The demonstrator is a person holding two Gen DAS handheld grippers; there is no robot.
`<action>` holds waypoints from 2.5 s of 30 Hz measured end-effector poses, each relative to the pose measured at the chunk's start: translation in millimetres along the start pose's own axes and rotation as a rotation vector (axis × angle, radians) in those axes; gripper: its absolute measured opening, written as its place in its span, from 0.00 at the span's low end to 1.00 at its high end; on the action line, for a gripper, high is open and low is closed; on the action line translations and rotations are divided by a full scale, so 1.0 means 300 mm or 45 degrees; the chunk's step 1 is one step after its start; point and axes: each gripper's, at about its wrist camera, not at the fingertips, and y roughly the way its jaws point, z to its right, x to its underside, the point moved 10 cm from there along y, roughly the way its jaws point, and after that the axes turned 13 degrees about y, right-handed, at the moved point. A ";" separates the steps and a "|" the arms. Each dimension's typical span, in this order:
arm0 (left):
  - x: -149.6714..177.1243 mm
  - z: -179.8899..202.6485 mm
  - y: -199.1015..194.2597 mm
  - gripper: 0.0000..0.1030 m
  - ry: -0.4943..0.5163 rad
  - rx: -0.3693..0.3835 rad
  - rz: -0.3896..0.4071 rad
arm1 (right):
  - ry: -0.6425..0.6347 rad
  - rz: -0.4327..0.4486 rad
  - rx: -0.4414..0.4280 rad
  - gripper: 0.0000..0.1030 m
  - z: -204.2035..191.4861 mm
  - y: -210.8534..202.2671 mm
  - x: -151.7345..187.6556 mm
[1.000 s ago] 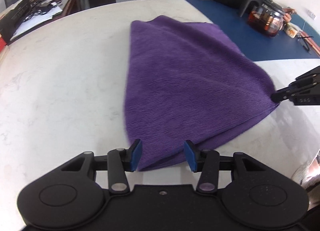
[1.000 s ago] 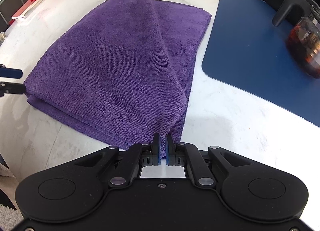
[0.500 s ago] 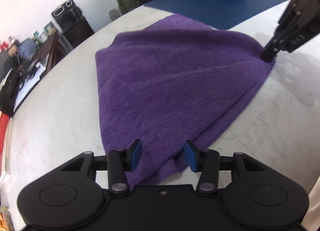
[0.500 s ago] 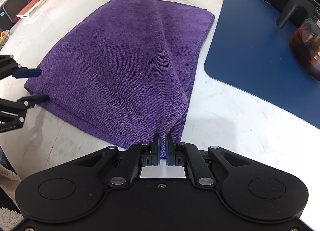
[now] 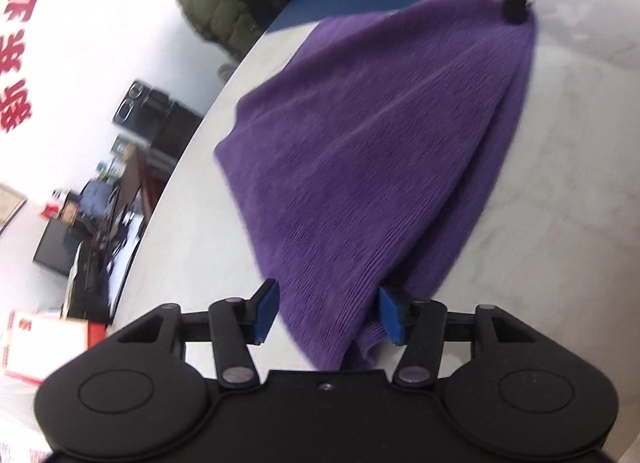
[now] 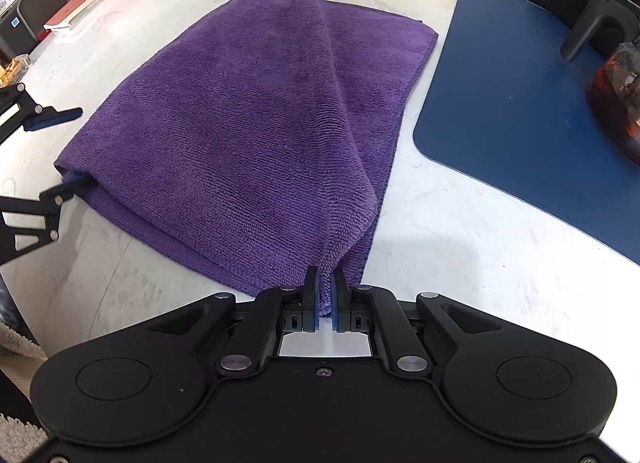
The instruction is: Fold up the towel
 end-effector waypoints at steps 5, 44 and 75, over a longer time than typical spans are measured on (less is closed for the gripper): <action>0.080 -0.063 0.039 0.57 -0.056 -0.082 -0.117 | -0.003 0.000 -0.003 0.04 0.001 -0.001 -0.002; 0.272 -0.213 -0.080 0.63 -0.932 0.759 0.049 | -0.047 -0.053 0.029 0.05 0.052 0.014 -0.044; 0.011 -0.124 0.078 0.63 -0.749 0.548 -0.042 | -0.060 -0.021 0.058 0.14 0.046 -0.017 -0.020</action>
